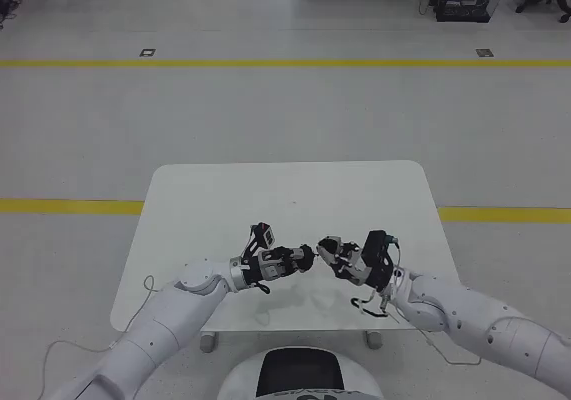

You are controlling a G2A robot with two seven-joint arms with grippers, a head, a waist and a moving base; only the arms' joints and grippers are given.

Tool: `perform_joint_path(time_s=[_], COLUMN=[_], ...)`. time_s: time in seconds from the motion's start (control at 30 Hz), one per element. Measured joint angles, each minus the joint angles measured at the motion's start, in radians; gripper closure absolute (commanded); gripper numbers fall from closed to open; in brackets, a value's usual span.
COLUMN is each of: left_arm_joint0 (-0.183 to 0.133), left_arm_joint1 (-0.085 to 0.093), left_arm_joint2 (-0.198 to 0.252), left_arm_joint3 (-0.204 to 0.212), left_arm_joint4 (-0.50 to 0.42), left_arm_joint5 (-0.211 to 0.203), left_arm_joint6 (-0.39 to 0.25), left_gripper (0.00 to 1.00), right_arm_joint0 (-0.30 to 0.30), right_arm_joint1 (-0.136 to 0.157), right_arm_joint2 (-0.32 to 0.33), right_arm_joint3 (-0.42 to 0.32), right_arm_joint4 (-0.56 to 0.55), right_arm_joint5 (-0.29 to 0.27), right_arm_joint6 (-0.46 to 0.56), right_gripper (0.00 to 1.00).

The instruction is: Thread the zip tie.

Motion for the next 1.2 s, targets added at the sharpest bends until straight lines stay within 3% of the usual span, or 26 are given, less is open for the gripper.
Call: perform_joint_path(time_s=[0.5, 0.87, 1.2], left_arm_joint0=[0.010, 0.008, 0.036], left_arm_joint1=[0.004, 0.005, 0.013], left_arm_joint2=[-0.026, -0.024, -0.048], left_arm_joint3=[0.002, -0.005, -0.037], left_arm_joint4=[-0.041, -0.015, -0.036], left_arm_joint5=[-0.024, -0.027, -0.025], left_arm_joint6=[-0.031, -0.022, -0.004], left_gripper=[1.00, 1.00, 1.00], right_arm_joint0=[0.014, 0.007, -0.030], right_arm_joint1=[0.049, 0.047, 0.043], right_arm_joint2=[-0.049, -0.045, -0.049], right_arm_joint3=[-0.025, -0.036, -0.077], right_arm_joint4=[0.069, 0.076, 0.209], right_arm_joint5=[0.000, 0.000, 0.000], right_arm_joint6=[-0.092, -0.082, -0.078], right_gripper=[0.00, 0.00, 0.00])
